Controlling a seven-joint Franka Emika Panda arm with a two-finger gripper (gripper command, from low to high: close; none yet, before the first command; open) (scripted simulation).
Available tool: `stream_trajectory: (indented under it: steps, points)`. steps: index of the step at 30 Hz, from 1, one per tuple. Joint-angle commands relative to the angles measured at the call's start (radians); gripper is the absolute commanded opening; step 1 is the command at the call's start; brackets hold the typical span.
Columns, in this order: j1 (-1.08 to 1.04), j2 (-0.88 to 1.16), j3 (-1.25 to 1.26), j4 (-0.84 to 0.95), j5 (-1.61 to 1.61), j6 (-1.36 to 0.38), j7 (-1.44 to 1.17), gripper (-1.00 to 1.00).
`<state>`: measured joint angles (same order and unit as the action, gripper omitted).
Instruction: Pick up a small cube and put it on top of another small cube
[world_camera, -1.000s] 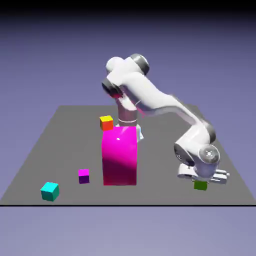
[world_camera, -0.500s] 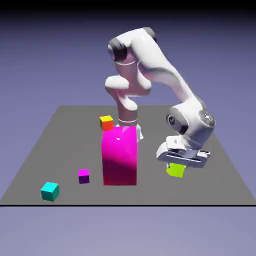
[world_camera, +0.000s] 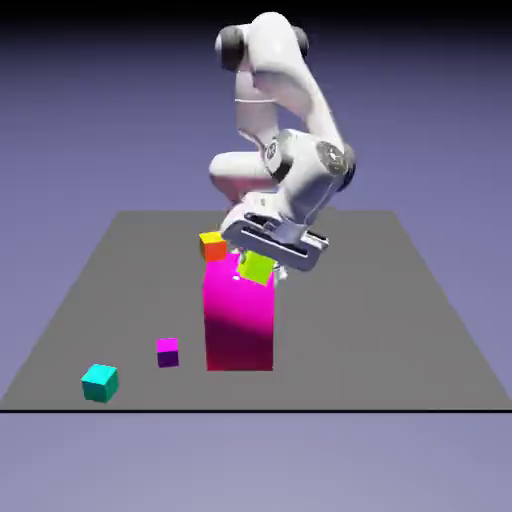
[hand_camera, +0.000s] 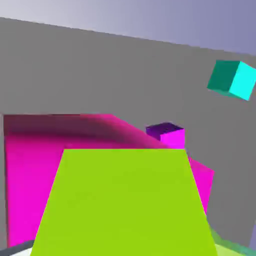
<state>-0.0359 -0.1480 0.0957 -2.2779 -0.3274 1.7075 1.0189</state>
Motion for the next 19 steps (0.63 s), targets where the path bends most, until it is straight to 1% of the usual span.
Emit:
stream_trajectory:
  steps: [1, 9, 10, 15, 16, 17, 18, 19]
  points:
    - [-0.005, -0.023, -0.036, -0.002, 0.027, -0.037, -0.026, -1.0]
    - [-0.049, -0.18, -0.307, -0.007, 0.263, -0.325, -0.219, -1.0]
    - [-0.049, -0.18, -0.307, -0.007, 0.263, -0.325, -0.219, -1.0]
    - [-0.056, -0.212, -0.313, -0.188, 0.252, -0.176, -0.213, -1.0]
    - [-0.056, -0.214, -0.313, -0.201, 0.251, -0.165, -0.213, -1.0]
    - [-0.056, -0.214, -0.313, -0.201, 0.251, -0.165, -0.213, 1.0]
    - [-0.056, -0.214, -0.313, -0.201, 0.251, -0.165, -0.213, 1.0]
    - [-0.055, -0.208, -0.312, -0.165, 0.253, -0.195, -0.214, 1.0]
